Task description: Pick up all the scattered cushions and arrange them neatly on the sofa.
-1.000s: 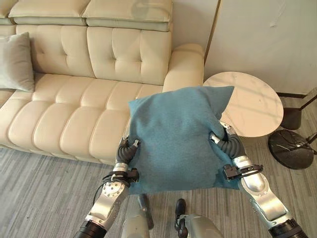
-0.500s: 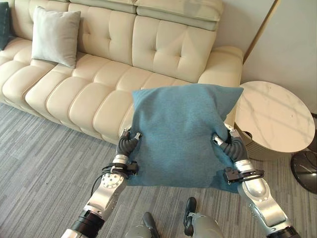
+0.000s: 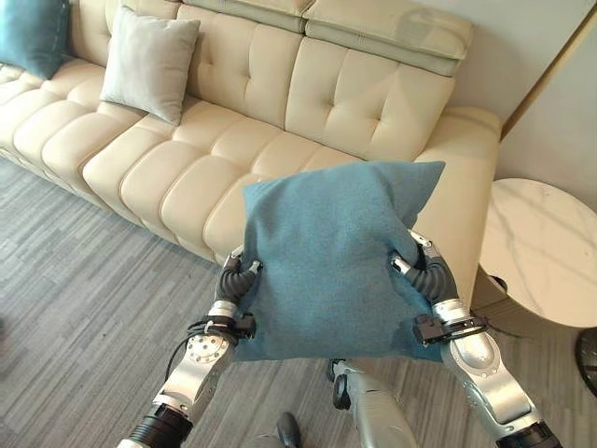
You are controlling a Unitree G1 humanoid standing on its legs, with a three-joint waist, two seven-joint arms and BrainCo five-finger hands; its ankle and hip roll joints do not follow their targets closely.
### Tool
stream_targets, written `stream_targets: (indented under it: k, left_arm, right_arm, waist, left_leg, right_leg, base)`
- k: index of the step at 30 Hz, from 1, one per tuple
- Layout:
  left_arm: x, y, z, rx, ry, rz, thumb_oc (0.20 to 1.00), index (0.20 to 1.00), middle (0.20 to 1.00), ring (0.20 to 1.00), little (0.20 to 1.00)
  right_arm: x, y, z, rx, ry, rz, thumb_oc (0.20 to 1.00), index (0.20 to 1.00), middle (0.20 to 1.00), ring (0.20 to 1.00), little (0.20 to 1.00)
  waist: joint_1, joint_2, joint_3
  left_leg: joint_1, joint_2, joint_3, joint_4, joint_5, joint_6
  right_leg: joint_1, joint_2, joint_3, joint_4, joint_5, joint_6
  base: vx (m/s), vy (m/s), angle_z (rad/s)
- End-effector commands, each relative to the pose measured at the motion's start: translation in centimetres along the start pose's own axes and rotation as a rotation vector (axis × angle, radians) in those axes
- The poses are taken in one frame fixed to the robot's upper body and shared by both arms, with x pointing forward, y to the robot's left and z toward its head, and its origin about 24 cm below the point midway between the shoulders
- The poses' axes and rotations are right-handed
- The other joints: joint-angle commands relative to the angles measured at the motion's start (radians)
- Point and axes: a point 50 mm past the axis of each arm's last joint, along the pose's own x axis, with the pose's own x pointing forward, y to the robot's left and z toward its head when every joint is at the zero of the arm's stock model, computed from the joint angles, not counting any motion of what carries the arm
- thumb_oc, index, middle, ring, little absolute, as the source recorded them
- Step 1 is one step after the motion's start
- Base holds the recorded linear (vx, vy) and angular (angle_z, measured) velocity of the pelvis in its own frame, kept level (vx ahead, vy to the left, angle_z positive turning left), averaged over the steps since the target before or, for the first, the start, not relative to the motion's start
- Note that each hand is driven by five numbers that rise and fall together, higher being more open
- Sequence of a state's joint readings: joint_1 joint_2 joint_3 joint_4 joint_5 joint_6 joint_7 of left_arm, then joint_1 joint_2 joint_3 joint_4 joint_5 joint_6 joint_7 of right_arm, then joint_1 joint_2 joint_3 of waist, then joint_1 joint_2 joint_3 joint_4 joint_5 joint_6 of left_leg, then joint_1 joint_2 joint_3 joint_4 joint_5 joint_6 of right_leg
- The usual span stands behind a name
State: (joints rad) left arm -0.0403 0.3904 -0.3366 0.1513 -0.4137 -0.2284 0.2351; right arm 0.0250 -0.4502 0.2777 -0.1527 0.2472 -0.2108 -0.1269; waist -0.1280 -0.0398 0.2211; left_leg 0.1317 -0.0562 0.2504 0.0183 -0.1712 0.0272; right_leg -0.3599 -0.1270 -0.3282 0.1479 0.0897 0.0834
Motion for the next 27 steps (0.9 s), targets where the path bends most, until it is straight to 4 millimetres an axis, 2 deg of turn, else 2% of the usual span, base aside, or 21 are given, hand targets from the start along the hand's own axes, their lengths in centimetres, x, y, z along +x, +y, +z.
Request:
stream_targets:
  k: [1, 3, 4, 5, 6, 7, 11, 12, 14, 15, 16, 17, 18, 21, 22, 23, 27]
  left_arm:
    - [0.5, -5.9, 5.9, -0.089, -0.316, -0.311, 0.2, 0.2, 0.2, 0.2, 0.2]
    - [0.4, -6.0, 5.7, -0.1, -0.306, -0.313, 0.2, 0.2, 0.2, 0.2, 0.2]
    - [0.3, -5.9, 5.5, -0.108, -0.296, -0.315, 0.2, 0.2, 0.2, 0.2, 0.2]
    - [0.4, -5.8, 5.5, -0.115, -0.296, -0.308, 0.2, 0.2, 0.2, 0.2, 0.2]
    - [0.4, -5.8, 5.5, -0.115, -0.296, -0.308, 0.2, 0.2, 0.2, 0.2, 0.2]
    - [0.5, -6.0, 5.3, -0.109, -0.284, -0.316, 0.2, 0.2, 0.2, 0.2, 0.2]
    - [0.3, -6.0, 5.4, -0.099, -0.287, -0.333, 0.2, 0.2, 0.2, 0.2, 0.2]
    - [0.2, -6.0, 5.4, -0.094, -0.287, -0.34, 0.2, 0.2, 0.2, 0.2, 0.2]
    - [0.1, -5.9, 5.4, -0.097, -0.286, -0.334, 0.2, 0.2, 0.2, 0.2, 0.2]
    - [0.1, -5.8, 5.5, -0.105, -0.289, -0.319, 0.2, 0.2, 0.2, 0.2, 0.2]
    - [0.1, -5.9, 5.5, -0.115, -0.293, -0.317, 0.2, 0.2, 0.2, 0.2, 0.2]
    - [0.1, -5.9, 5.5, -0.114, -0.294, -0.318, 0.2, 0.2, 0.2, 0.2, 0.2]
    - [0.1, -6.2, 5.6, -0.13, -0.295, -0.323, 0.2, 0.2, 0.2, 0.2, 0.2]
    - [0.1, -6.5, 5.3, -0.126, -0.283, -0.332, 0.2, 0.2, 0.2, 0.2, 0.2]
    - [0.2, -6.3, 5.3, -0.12, -0.284, -0.339, 0.2, 0.2, 0.2, 0.2, 0.2]
    - [0.3, -6.0, 5.4, -0.099, -0.288, -0.337, 0.2, 0.2, 0.2, 0.2, 0.2]
    - [0.7, -5.0, 5.6, -0.065, -0.299, -0.299, 0.2, 0.2, 0.2, 0.2, 0.2]
  right_arm:
    - [1.3, 2.8, 4.9, 0.102, -0.296, 0.164, 0.2, 0.2, 0.2, 0.2, 0.2]
    - [1.1, 2.2, 4.9, 0.082, -0.297, 0.15, 0.2, 0.2, 0.2, 0.2, 0.2]
    - [0.8, 1.7, 4.8, 0.065, -0.286, 0.145, 0.2, 0.2, 0.2, 0.2, 0.2]
    - [0.7, 1.4, 4.7, 0.055, -0.281, 0.136, 0.2, 0.2, 0.2, 0.2, 0.2]
    - [0.7, 1.4, 4.7, 0.055, -0.281, 0.136, 0.2, 0.2, 0.2, 0.2, 0.2]
    - [0.5, 0.9, 4.6, 0.039, -0.268, 0.13, 0.2, 0.2, 0.2, 0.2, 0.2]
    - [0.3, 0.7, 4.6, 0.033, -0.269, 0.13, 0.2, 0.2, 0.2, 0.2, 0.2]
    - [0.1, 0.6, 4.4, 0.035, -0.257, 0.116, 0.2, 0.2, 0.2, 0.2, 0.2]
    - [0.0, 0.7, 4.2, 0.051, -0.252, 0.109, 0.2, 0.2, 0.2, 0.2, 0.2]
    - [0.0, 0.8, 4.1, 0.059, -0.247, 0.105, 0.2, 0.2, 0.2, 0.2, 0.2]
    - [0.0, 0.7, 4.0, 0.058, -0.24, 0.101, 0.2, 0.2, 0.2, 0.2, 0.2]
    - [0.0, 0.7, 4.0, 0.058, -0.241, 0.1, 0.2, 0.2, 0.2, 0.2, 0.2]
    - [-0.1, 0.4, 3.7, 0.056, -0.227, 0.082, 0.2, 0.2, 0.2, 0.2, 0.2]
    - [-0.1, 0.3, 3.4, 0.049, -0.211, 0.085, 0.2, 0.2, 0.2, 0.2, 0.2]
    - [0.2, 0.5, 3.5, 0.045, -0.215, 0.094, 0.2, 0.2, 0.2, 0.2, 0.2]
    - [0.5, 0.8, 3.5, 0.039, -0.217, 0.102, 0.2, 0.2, 0.2, 0.2, 0.2]
    - [1.7, 1.5, 3.9, 0.037, -0.247, 0.114, 0.2, 0.2, 0.2, 0.2, 0.2]
  waist:
    - [-0.026, -0.007, -0.046]
    - [-0.035, 0.006, -0.057]
    - [-0.042, 0.016, -0.068]
    - [-0.045, 0.015, -0.066]
    - [-0.044, 0.016, -0.066]
    - [-0.049, 0.01, -0.071]
    - [-0.042, -0.003, -0.077]
    - [-0.036, -0.024, -0.076]
    - [-0.018, -0.037, -0.069]
    - [0.003, -0.042, -0.063]
    - [0.009, -0.042, -0.06]
    - [0.009, -0.042, -0.062]
    - [0.016, -0.033, -0.062]
    - [0.008, -0.021, -0.079]
    - [0.006, -0.023, -0.083]
    - [0.01, -0.026, -0.092]
    - [0.029, -0.027, -0.092]
  left_leg:
    - [-0.01, -0.039, -0.01, 0.144, -0.059, -0.03]
    - [-0.018, -0.013, 0.016, 0.239, -0.024, -0.076]
    - [-0.036, 0.019, 0.044, 0.327, 0.03, -0.122]
    - [-0.053, 0.036, 0.054, 0.375, 0.074, -0.149]
    - [-0.053, 0.038, 0.054, 0.378, 0.073, -0.15]
    - [-0.084, 0.087, 0.087, 0.339, 0.048, -0.127]
    - [-0.126, 0.094, 0.07, 0.282, 0.001, -0.1]
    - [-0.185, 0.128, 0.048, 0.228, 0.012, -0.095]
    - [-0.226, 0.149, -0.005, 0.181, 0.066, -0.103]
    - [-0.263, 0.166, -0.093, 0.116, 0.141, -0.121]
    - [-0.274, 0.177, -0.127, 0.099, 0.155, -0.128]
    - [-0.276, 0.176, -0.127, 0.095, 0.16, -0.127]
    - [-0.287, 0.183, -0.178, 0.048, 0.182, -0.133]
    - [-0.255, 0.177, -0.158, 0.024, 0.187, -0.128]
    - [-0.249, 0.154, -0.147, 0.031, 0.174, -0.107]
    - [-0.229, 0.139, -0.106, 0.021, 0.162, -0.093]
    - [-0.201, 0.12, -0.039, 0.011, 0.141, -0.065]
  right_leg:
    - [0.093, 0.025, 0.012, -0.012, -0.057, 0.031]
    - [0.134, 0.029, -0.014, -0.025, -0.058, 0.013]
    - [0.171, 0.046, -0.011, -0.047, -0.072, -0.005]
    - [0.194, 0.053, -0.003, -0.062, -0.082, -0.016]
    - [0.195, 0.055, -0.003, -0.064, -0.081, -0.016]
    - [0.236, 0.058, 0.02, -0.106, -0.107, -0.018]
    - [0.245, 0.049, 0.059, -0.115, -0.117, -0.006]
    - [0.267, 0.038, 0.098, -0.124, -0.127, 0.0]
    - [0.282, 0.046, 0.143, -0.127, -0.135, 0.0]
    - [0.294, 0.059, 0.196, -0.125, -0.142, 0.0]
    - [0.305, 0.061, 0.216, -0.124, -0.15, 0.002]
    - [0.302, 0.06, 0.215, -0.125, -0.148, 0.002]
    - [0.321, 0.06, 0.262, -0.109, -0.172, 0.007]
    - [0.324, 0.05, 0.294, -0.092, -0.174, 0.017]
    - [0.318, 0.037, 0.325, -0.071, -0.17, 0.025]
    - [0.309, 0.016, 0.334, -0.046, -0.166, 0.042]
    - [0.272, -0.006, 0.338, 0.011, -0.157, 0.065]
  base:
    - [0.33, -0.079, 0.53]
    - [0.37, -0.114, 0.45]
    - [0.38, -0.136, 0.09]
    - [0.25, -0.099, -0.11]
    - [0.26, -0.034, -0.17]
    - [0.18, 0.002, -0.29]
    - [0.15, 0.053, -0.26]
    - [0.21, 0.095, -0.52]
    - [0.24, 0.098, -0.83]
    - [0.28, 0.137, -1.21]
    - [0.21, 0.124, -1.37]
    - [0.29, 0.24, -0.99]
    - [0.21, 0.199, -1.06]
    - [0.28, 0.322, -0.79]
    - [0.36, 0.455, -1.05]
    - [0.26, 0.334, -0.89]
    - [0.14, 0.189, -0.7]
